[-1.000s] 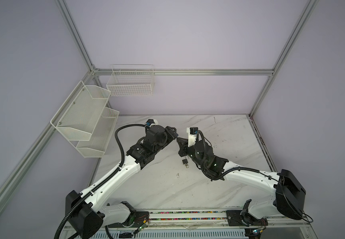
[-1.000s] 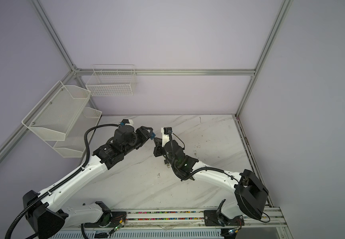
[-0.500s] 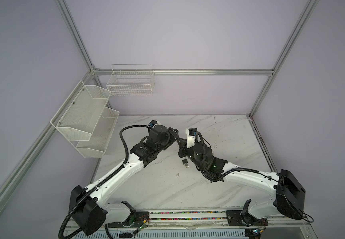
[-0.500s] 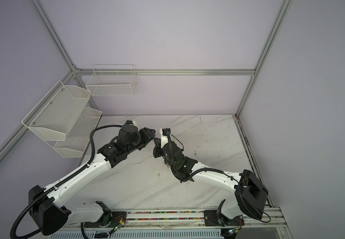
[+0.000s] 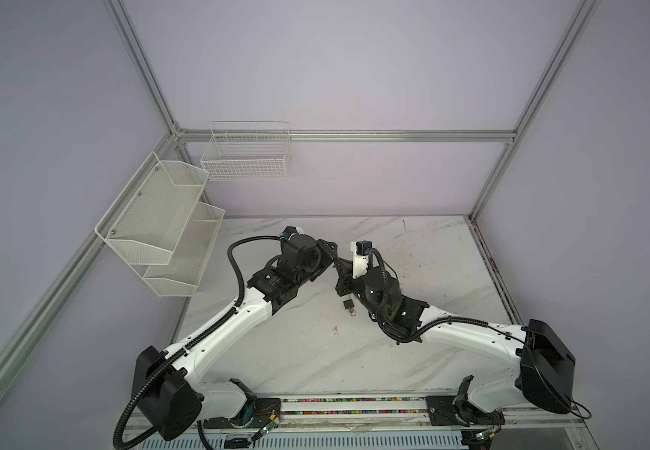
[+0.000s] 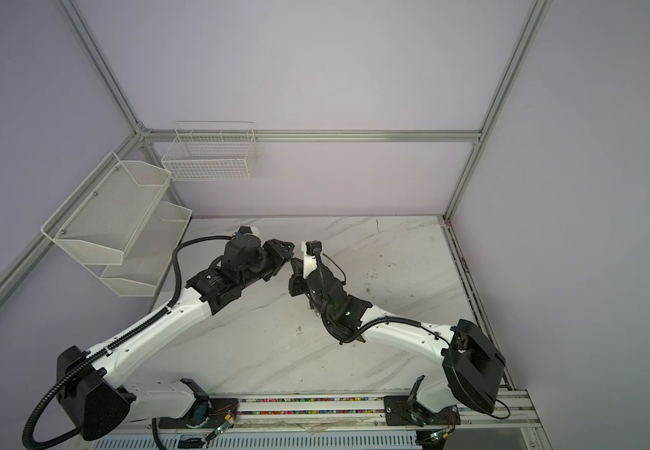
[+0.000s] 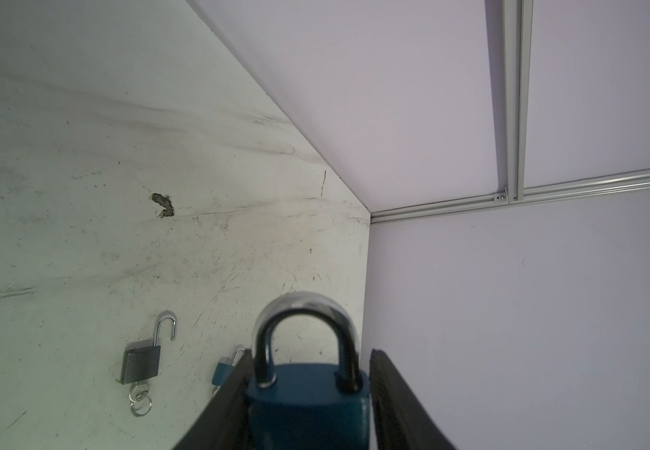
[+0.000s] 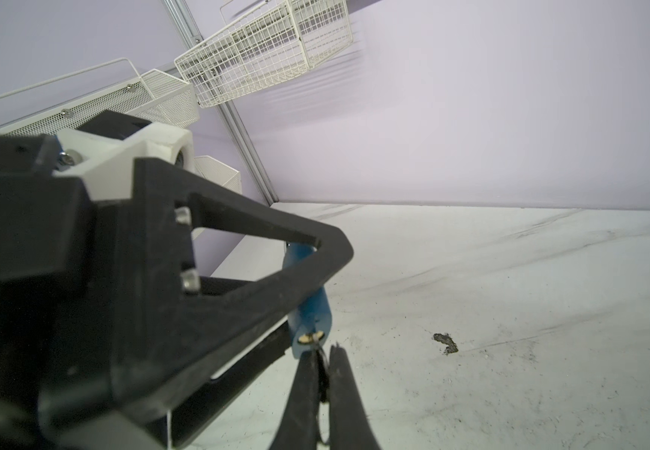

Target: Unlock with the key

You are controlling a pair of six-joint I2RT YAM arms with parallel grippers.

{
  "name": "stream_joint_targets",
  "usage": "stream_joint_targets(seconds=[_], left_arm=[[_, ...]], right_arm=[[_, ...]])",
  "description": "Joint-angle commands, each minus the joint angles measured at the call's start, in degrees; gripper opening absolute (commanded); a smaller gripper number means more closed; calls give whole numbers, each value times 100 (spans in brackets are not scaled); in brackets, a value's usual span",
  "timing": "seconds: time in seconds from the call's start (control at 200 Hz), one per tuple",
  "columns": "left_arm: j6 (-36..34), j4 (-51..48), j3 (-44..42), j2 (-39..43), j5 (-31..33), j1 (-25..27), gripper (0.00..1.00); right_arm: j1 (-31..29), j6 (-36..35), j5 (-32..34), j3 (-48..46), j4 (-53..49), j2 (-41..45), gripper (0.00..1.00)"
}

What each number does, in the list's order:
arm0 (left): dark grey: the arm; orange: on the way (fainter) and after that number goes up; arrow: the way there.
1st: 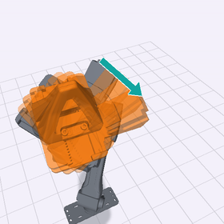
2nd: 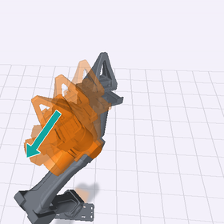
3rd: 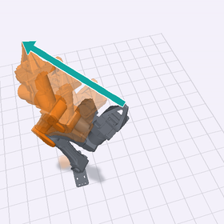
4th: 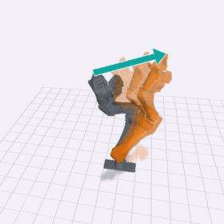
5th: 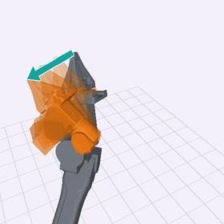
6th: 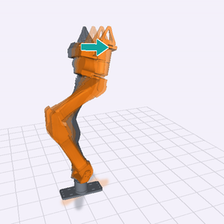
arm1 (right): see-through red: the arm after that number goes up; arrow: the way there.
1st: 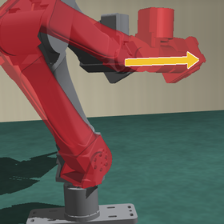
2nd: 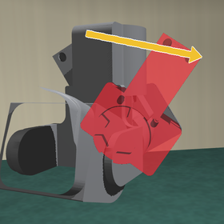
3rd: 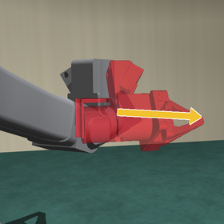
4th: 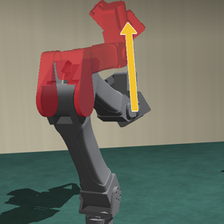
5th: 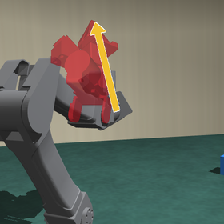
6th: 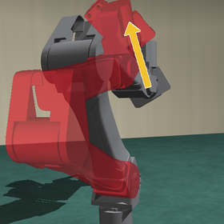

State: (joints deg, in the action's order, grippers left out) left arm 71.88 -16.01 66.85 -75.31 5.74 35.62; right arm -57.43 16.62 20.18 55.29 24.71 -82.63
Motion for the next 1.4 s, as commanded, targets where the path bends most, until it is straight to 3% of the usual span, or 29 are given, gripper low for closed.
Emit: stream_joint_targets(seconds=[0.0,0.27,0.495,0.875,1.175,1.395], left_arm=[[24,244,232,31,-40,-28,42],[-95,167,224,34,24,-42,28],[-165,177,143,112,23,-69,22],[-323,901,-119,79,-805,-261,16],[-356,1247,-347,213,-785,-309,13],[-433,1285,-352,245,-730,-338,11]], right_arm=[[-58,-143,94,195,288,50,0],[-59,-194,61,216,237,62,0],[-58,31,-227,271,262,183,0],[-49,1967,-1707,589,254,138,0],[27,3292,-2063,624,187,121,0],[72,3712,-2146,519,235,102,0]])
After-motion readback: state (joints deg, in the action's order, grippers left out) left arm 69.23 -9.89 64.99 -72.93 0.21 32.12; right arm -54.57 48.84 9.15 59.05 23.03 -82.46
